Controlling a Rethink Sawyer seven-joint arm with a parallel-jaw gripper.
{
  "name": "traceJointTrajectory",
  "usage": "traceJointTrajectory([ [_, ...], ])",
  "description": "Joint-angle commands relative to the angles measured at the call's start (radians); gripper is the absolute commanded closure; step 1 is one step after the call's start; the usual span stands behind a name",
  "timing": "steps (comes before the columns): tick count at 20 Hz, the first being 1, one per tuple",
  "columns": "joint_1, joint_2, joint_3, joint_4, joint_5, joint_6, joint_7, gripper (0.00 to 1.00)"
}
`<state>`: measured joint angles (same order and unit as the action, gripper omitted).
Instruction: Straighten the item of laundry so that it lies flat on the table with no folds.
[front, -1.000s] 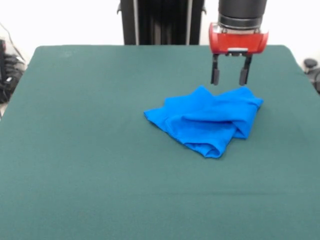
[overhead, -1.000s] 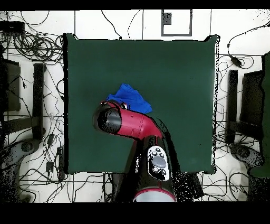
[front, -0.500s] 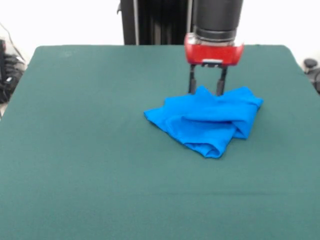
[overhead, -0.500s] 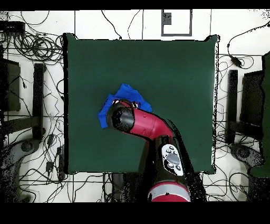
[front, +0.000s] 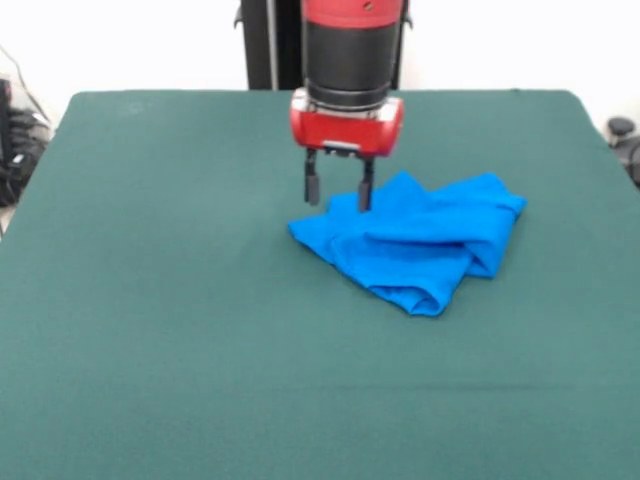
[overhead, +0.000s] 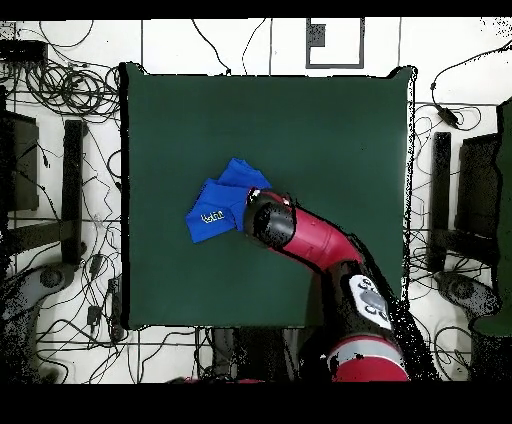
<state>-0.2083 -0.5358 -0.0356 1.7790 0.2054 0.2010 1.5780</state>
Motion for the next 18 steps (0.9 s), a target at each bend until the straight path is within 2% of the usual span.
traceJointTrajectory([
  [1,-0.006,0.113,0.162,-0.01,-0.047,-0.081,0.126,0.0],
  [9,0.027,0.152,0.151,-0.028,-0.049,-0.131,0.161,0.0],
  [18,0.014,0.158,0.176,-0.022,-0.053,-0.128,0.148,0.0],
])
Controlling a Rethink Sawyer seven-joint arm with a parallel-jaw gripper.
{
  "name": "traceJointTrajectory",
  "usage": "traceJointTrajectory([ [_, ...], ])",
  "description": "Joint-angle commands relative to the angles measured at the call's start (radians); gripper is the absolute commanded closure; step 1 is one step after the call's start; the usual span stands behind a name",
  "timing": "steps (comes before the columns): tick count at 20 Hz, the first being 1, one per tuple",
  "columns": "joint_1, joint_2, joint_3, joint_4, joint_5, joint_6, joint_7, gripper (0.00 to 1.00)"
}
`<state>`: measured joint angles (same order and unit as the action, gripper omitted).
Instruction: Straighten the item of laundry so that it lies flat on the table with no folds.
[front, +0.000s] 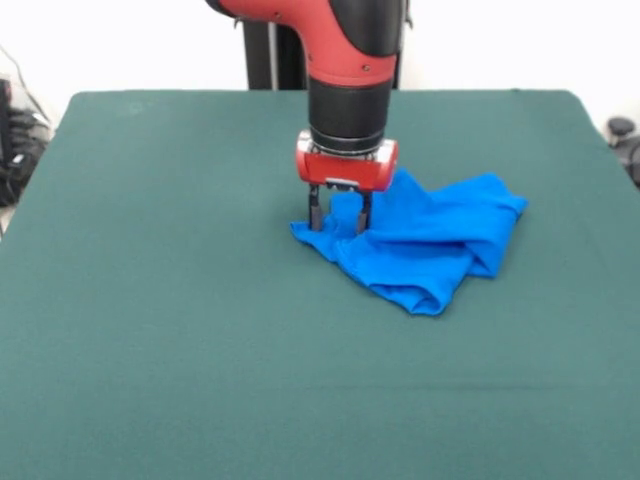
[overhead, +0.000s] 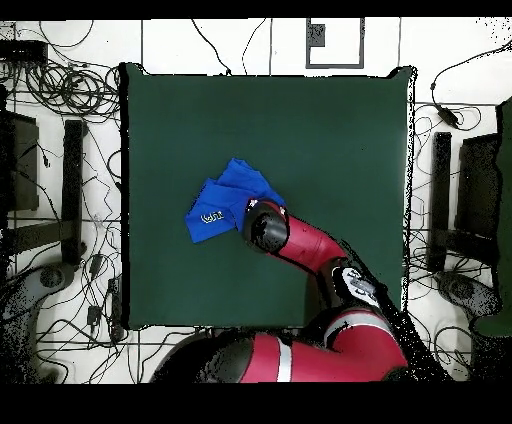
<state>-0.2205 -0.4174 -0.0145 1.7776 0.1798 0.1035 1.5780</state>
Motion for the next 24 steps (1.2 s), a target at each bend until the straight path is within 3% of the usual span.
traceJointTrajectory([
  [1,0.026,0.042,0.155,-0.023,-0.028,-0.03,0.148,0.0],
  [9,0.027,0.05,0.15,-0.051,-0.031,0.009,0.121,0.0],
  [24,-0.001,0.062,0.183,-0.07,-0.08,-0.037,0.115,0.0],
])
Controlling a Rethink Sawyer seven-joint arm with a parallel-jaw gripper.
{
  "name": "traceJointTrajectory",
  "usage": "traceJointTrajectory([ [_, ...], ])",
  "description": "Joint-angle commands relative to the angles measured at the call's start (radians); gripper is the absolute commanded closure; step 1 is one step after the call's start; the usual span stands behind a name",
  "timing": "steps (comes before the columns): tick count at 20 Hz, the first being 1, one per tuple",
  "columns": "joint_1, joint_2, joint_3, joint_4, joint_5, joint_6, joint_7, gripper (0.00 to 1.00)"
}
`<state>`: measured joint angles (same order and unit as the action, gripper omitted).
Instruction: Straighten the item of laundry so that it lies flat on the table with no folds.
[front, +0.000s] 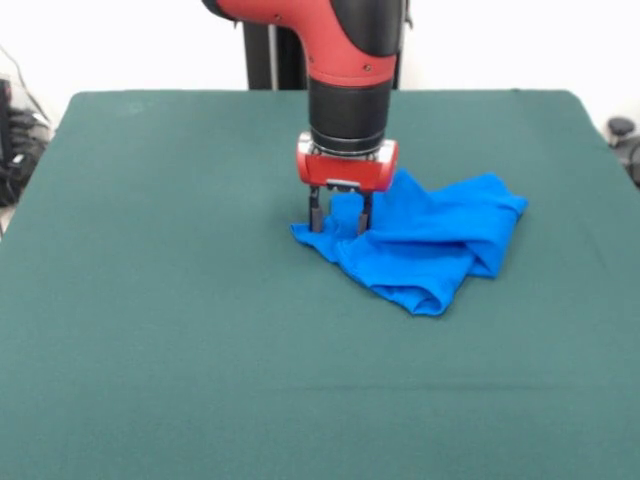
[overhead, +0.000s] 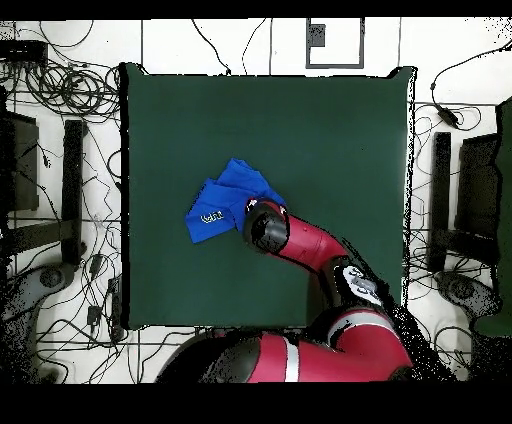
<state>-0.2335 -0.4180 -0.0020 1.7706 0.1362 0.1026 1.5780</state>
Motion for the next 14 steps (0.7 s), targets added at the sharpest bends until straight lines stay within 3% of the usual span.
traceJointTrajectory([
  [1,0.011,0.064,0.171,-0.066,-0.038,-0.037,0.115,0.0],
  [4,0.008,0.067,0.174,-0.069,-0.045,-0.042,0.116,0.0],
  [5,0.007,0.067,0.175,-0.069,-0.05,-0.046,0.119,1.0],
  [14,0.013,0.066,0.166,-0.077,-0.07,-0.052,0.126,1.0],
])
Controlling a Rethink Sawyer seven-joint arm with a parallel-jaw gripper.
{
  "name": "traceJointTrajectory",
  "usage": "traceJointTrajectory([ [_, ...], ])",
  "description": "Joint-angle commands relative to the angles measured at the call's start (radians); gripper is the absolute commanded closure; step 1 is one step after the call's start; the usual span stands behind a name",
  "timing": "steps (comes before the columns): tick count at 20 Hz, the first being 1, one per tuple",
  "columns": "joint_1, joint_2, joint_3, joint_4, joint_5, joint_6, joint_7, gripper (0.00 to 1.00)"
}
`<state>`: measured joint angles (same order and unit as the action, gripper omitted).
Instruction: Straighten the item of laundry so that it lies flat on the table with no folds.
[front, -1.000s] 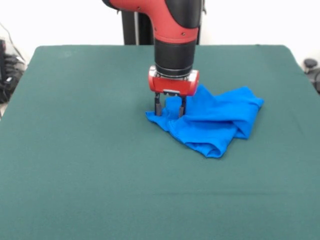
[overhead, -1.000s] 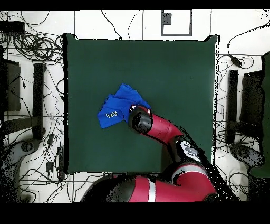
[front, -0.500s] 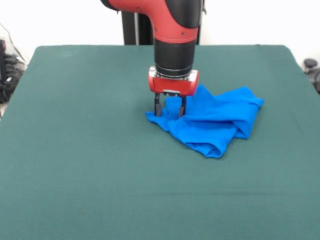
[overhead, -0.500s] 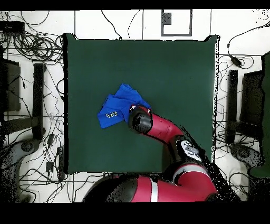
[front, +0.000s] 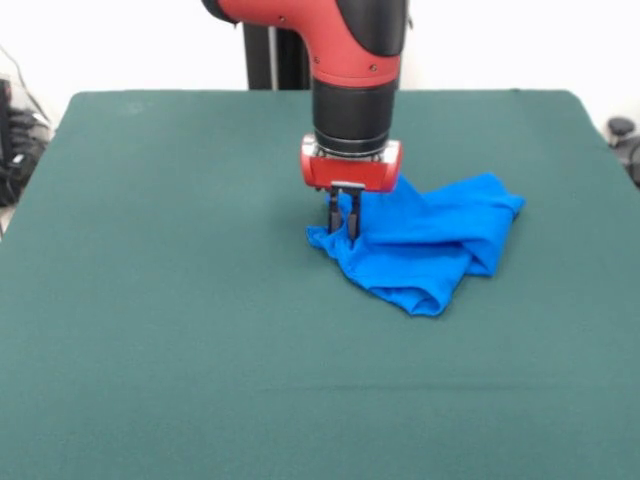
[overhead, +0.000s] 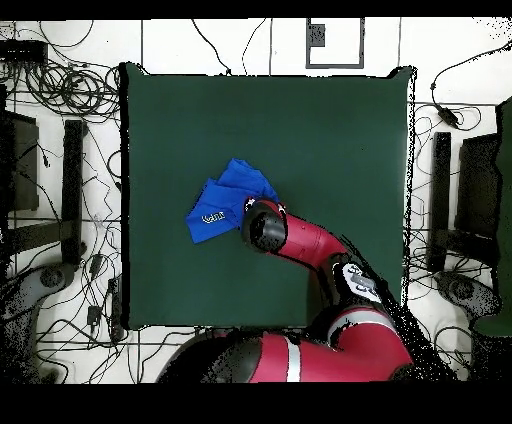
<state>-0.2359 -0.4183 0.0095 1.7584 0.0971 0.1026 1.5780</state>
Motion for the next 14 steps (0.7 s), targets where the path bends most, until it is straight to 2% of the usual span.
traceJointTrajectory([
  [1,0.013,0.067,0.157,-0.064,-0.034,-0.056,0.127,1.0],
  [4,0.005,0.068,0.165,-0.062,-0.038,-0.055,0.128,1.0],
  [6,0.018,0.07,0.15,-0.071,-0.026,-0.009,0.123,1.0],
  [14,0.019,0.074,0.148,-0.071,-0.013,-0.015,0.14,1.0],
])
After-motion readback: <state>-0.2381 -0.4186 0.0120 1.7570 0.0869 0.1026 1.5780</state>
